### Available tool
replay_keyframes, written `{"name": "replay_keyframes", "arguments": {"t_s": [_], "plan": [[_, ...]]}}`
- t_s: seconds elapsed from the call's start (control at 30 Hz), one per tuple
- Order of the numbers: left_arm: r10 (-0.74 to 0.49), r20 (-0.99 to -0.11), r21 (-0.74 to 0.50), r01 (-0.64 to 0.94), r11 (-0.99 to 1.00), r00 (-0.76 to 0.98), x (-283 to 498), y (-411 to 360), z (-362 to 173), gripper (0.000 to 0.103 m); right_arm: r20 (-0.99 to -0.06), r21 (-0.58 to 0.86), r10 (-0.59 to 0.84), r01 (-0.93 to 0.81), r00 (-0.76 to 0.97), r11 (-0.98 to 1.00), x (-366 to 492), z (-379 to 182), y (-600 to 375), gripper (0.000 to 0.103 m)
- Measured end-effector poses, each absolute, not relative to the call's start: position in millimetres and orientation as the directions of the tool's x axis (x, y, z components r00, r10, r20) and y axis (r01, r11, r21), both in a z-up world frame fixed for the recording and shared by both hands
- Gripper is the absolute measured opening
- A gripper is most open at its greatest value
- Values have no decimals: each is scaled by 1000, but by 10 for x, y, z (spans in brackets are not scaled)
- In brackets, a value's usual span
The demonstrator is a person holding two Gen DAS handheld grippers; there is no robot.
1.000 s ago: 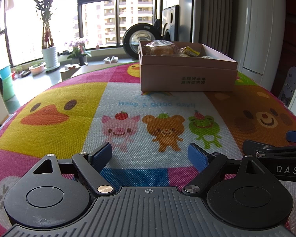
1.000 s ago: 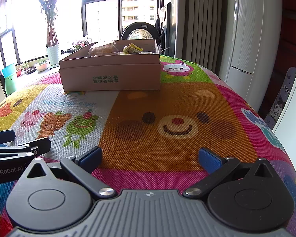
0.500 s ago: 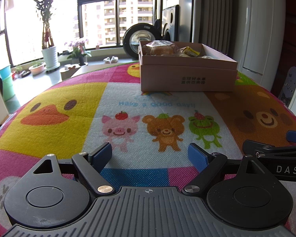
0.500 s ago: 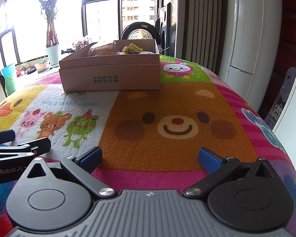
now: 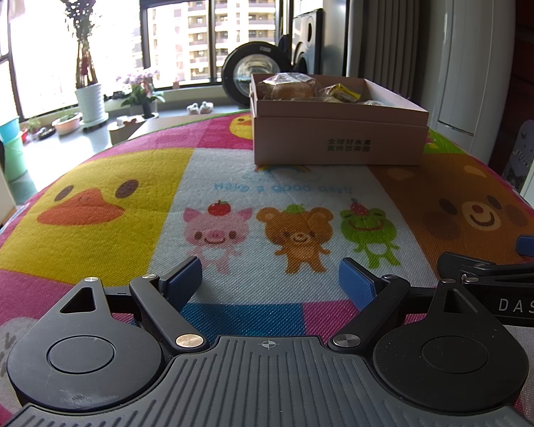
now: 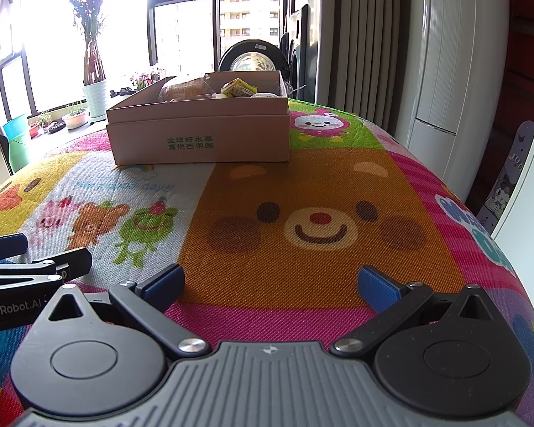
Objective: Organize objects
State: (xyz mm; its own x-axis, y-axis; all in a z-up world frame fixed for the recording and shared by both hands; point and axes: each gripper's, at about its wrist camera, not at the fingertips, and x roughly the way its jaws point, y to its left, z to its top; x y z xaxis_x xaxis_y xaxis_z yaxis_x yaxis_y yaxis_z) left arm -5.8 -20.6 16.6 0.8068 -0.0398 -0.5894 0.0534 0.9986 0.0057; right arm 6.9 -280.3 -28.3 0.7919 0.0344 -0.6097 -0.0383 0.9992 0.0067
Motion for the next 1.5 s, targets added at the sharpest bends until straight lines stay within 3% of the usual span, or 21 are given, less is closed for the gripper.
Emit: {"name": "replay_keyframes", "arguments": {"t_s": [1.5], "plan": [[-53,-591,-5,62,998,805,-48,-198,157,90,-610,7,34,-38,792,999,68,-281,-2805,103]]}}
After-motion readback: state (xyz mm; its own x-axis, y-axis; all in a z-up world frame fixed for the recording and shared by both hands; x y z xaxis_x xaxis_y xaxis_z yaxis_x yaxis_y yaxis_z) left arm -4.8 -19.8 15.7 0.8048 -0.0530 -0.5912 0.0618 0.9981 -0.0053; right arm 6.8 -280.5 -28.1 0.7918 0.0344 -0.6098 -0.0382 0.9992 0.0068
